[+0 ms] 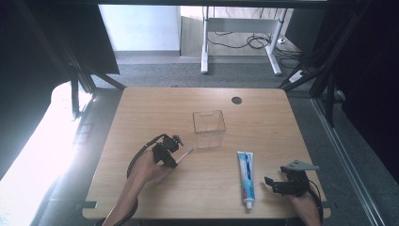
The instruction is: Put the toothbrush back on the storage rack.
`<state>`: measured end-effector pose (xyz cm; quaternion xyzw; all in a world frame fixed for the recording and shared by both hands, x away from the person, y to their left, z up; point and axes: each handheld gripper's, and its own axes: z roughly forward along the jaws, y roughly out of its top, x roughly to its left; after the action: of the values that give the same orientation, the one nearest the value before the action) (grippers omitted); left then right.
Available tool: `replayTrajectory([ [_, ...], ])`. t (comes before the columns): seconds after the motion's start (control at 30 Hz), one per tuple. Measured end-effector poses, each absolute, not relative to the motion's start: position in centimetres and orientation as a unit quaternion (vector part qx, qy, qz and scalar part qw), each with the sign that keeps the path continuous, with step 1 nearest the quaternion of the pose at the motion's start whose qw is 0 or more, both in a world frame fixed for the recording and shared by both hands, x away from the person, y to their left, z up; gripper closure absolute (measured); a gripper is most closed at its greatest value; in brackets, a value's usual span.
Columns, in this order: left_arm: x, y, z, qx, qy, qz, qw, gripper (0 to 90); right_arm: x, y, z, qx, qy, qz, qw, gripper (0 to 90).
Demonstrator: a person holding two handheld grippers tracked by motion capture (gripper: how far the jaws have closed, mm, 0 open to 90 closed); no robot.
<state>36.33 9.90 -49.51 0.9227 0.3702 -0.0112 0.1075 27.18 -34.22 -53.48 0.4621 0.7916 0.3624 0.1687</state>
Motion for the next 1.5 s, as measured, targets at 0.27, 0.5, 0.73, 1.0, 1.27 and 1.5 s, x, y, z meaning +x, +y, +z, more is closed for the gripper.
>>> replayTrajectory([
  [0.27, 37.4, 8.6, -49.6, 0.927, 0.367, -0.019, 0.076, 72.6, 27.2, -34.3, -53.5, 0.461, 0.793, 0.362, 0.167, 14.0],
  [0.5, 37.8, 8.1, -50.0, 0.926, 0.372, -0.018, 0.057, 74.3, 27.2, -34.3, -53.5, 0.461, 0.793, 0.361, 0.167, 14.0],
  [0.73, 38.2, 7.7, -49.9, 0.925, 0.378, -0.025, 0.034, 78.7, 27.2, -34.2, -53.6, 0.461, 0.794, 0.36, 0.166, 14.0],
  [1.0, 38.1, 7.7, -49.4, 0.924, 0.378, -0.022, 0.056, 79.1, 27.2, -34.3, -53.6, 0.461, 0.794, 0.359, 0.166, 14.0],
  [1.27, 37.8, 8.4, -48.2, 0.92, 0.38, -0.022, 0.094, 79.2, 27.2, -34.3, -53.6, 0.462, 0.794, 0.358, 0.165, 14.0],
  [1.5, 37.5, 9.7, -47.0, 0.912, 0.386, -0.025, 0.137, 79.1, 27.2, -34.3, -53.6, 0.462, 0.793, 0.36, 0.166, 14.0],
])
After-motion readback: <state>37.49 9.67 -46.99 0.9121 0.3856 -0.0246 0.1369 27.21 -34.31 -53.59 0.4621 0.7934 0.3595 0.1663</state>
